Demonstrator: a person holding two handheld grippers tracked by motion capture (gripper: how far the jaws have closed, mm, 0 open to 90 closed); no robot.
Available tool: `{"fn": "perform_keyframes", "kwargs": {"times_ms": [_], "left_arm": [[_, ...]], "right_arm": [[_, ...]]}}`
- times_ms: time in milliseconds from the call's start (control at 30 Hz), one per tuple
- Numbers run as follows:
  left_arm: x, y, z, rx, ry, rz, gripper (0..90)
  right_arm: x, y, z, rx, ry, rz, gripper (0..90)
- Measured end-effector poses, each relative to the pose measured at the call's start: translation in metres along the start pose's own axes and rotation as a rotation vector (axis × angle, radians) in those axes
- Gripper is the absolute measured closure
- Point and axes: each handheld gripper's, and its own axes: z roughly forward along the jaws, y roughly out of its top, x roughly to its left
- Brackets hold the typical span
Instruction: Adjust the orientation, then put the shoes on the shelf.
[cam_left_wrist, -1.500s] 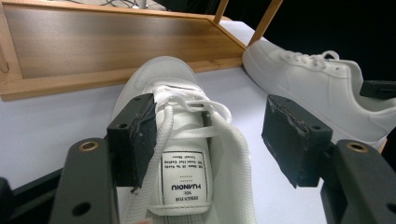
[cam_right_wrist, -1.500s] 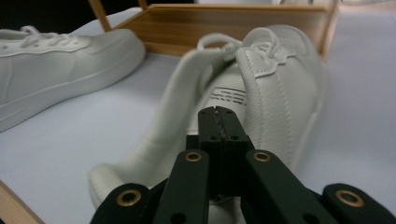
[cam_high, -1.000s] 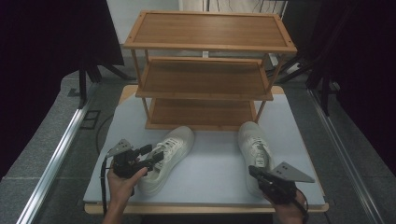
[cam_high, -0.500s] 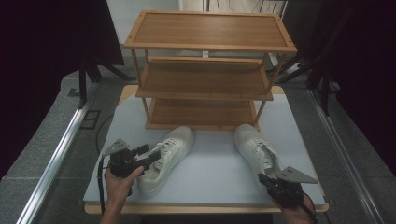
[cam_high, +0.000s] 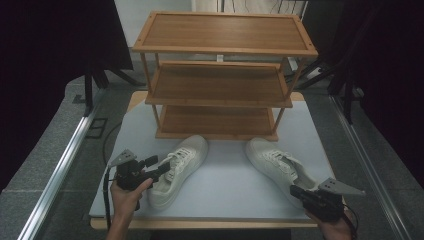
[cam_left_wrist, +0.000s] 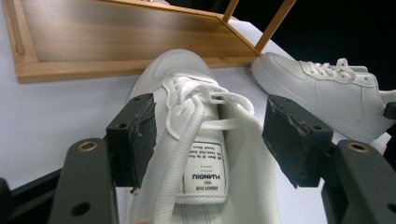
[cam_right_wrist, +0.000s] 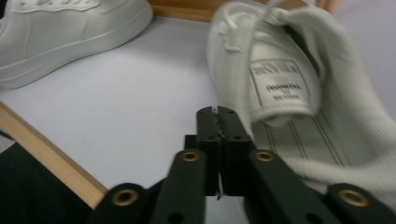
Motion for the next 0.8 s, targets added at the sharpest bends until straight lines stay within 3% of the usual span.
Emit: {"fn": "perform_keyframes", "kwargs": {"times_ms": [67, 133, 200, 300, 400, 533, 600, 733, 800], "left_arm": [[0.0, 0.0, -0.002, -0.006, 0.001, 0.0, 35.0], [-0.001, 0.0, -0.005, -0.01, 0.001, 0.004, 34.9], [-0.002, -0.001, -0.008, -0.012, 0.005, 0.007, 34.7], [-0.001, 0.0, -0.011, -0.013, 0.015, 0.011, 34.1], [0.0, 0.002, -0.013, -0.015, 0.02, 0.016, 34.0], [0.002, 0.008, -0.017, -0.025, 0.019, 0.033, 34.4], [0.003, 0.011, -0.018, -0.019, 0.026, 0.048, 34.3], [0.006, 0.016, -0.014, 0.016, 0.048, 0.082, 34.0], [0.007, 0.016, -0.012, 0.035, 0.049, 0.094, 34.1]], "right_arm": [[0.007, 0.006, 0.003, -0.025, 0.028, -0.041, 79.3], [0.011, 0.008, 0.004, -0.033, 0.03, -0.055, 76.9], [0.018, 0.013, 0.005, -0.05, 0.033, -0.108, 71.3], [0.021, 0.024, 0.003, -0.098, -0.006, -0.132, 58.2], [0.019, 0.029, 0.0, -0.112, -0.03, -0.139, 54.4], [0.002, 0.04, -0.013, -0.141, -0.058, -0.153, 49.8], [-0.014, 0.043, -0.018, -0.16, -0.06, -0.146, 48.0], [-0.04, 0.047, -0.013, -0.173, -0.063, -0.11, 46.6], [-0.048, 0.051, -0.005, -0.142, -0.052, -0.116, 46.6]]}}
